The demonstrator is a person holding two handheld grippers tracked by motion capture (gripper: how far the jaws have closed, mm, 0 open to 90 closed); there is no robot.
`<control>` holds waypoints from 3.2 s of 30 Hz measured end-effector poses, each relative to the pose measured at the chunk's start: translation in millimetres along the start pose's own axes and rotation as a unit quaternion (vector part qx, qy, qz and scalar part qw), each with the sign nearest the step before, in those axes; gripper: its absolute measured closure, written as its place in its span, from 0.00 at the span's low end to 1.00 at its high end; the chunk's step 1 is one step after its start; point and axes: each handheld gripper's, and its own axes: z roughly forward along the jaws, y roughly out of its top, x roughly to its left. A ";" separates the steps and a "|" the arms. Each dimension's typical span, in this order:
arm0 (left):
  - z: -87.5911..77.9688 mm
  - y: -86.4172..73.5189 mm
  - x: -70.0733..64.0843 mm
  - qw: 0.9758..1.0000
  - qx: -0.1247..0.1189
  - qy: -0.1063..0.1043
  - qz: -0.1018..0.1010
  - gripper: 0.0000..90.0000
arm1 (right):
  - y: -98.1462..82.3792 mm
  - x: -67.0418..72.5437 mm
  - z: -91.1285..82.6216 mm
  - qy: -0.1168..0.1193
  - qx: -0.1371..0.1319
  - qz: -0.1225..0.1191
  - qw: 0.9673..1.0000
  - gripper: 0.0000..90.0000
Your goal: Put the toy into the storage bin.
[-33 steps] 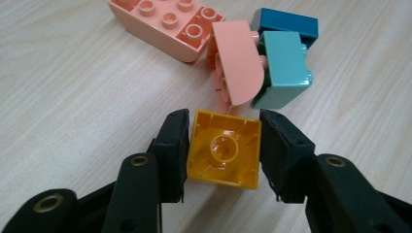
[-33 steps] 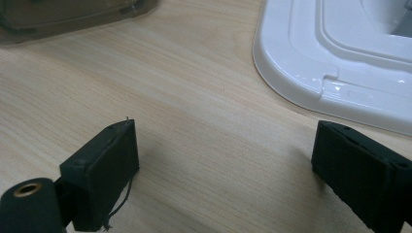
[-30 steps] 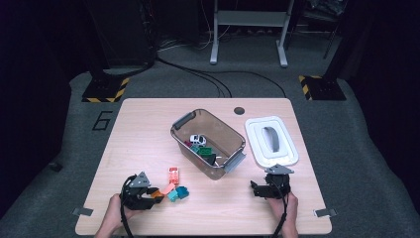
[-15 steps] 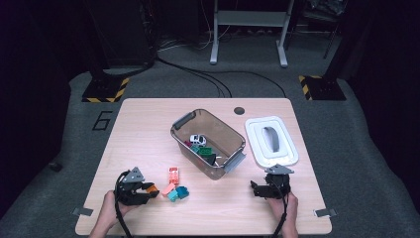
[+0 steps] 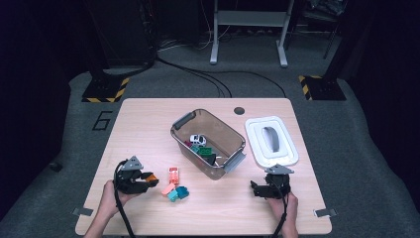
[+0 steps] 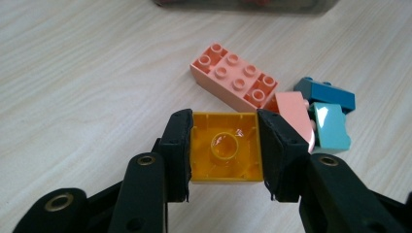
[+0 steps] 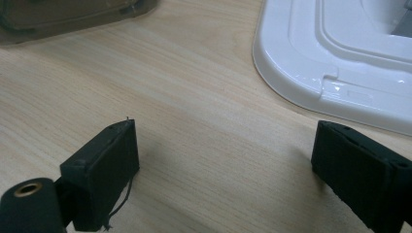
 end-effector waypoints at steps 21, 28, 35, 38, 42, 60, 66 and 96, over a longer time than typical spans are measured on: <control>5.0 34.3 12.1 1.000 -0.009 -0.001 -0.001 0.66 | 0.0 -0.1 0.0 0.000 0.000 0.000 1.000 0.10; 5.3 46.2 14.3 1.000 -0.018 0.003 -0.001 0.65 | 0.0 0.0 0.0 0.000 0.000 0.000 1.000 0.10; 5.6 53.8 17.6 1.000 -0.021 0.003 0.000 0.66 | 0.0 -0.1 0.0 0.000 0.000 -0.001 1.000 0.10; 5.0 56.7 18.5 1.000 -0.024 0.005 -0.001 0.65 | 0.0 -0.1 0.0 0.000 0.000 -0.001 1.000 0.10; 1.8 63.0 21.1 1.000 -0.029 0.006 -0.002 0.66 | 0.0 -0.1 0.0 0.000 0.000 -0.001 1.000 0.10; -9.9 106.0 22.7 0.999 -0.048 0.012 0.016 0.65 | 0.0 -0.2 0.0 0.000 0.000 -0.001 1.000 0.10; -11.3 125.2 20.4 0.998 -0.055 0.012 0.023 0.65 | 0.0 -0.1 0.0 0.000 0.000 0.000 1.000 0.10; 20.4 181.4 -1.4 0.998 -0.050 -0.011 0.032 0.65 | 0.2 -0.9 0.5 -0.001 -0.001 -0.003 1.000 0.10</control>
